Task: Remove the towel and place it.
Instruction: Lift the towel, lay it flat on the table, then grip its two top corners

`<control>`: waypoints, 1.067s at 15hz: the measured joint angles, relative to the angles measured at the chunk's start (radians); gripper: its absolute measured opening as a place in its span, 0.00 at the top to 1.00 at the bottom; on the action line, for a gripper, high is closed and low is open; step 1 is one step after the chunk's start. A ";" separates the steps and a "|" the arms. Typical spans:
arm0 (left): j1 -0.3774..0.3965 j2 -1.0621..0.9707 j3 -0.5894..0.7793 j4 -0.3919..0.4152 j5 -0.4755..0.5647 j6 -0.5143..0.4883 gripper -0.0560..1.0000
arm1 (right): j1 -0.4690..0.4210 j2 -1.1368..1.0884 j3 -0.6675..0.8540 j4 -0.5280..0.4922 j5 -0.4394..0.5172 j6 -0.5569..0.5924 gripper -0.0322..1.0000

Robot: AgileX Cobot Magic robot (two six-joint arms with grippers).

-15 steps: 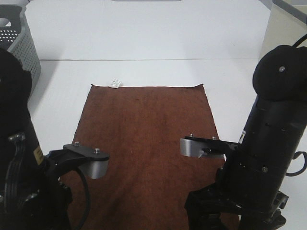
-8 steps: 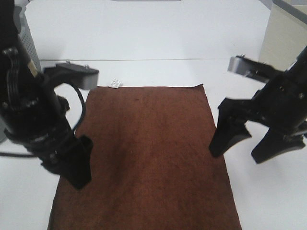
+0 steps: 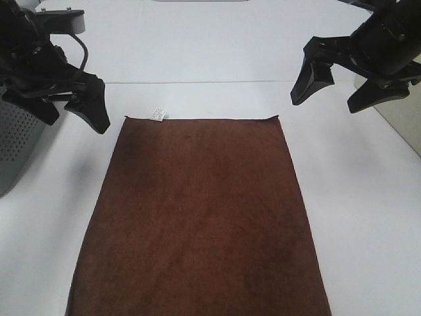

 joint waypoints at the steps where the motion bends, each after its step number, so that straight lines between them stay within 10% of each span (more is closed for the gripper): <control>1: 0.016 0.051 -0.041 0.001 -0.014 0.001 0.13 | 0.000 0.069 -0.074 -0.036 0.027 0.000 0.09; 16: 0.035 0.594 -0.529 -0.019 -0.116 0.000 0.13 | -0.001 0.719 -0.630 -0.135 -0.037 -0.020 0.09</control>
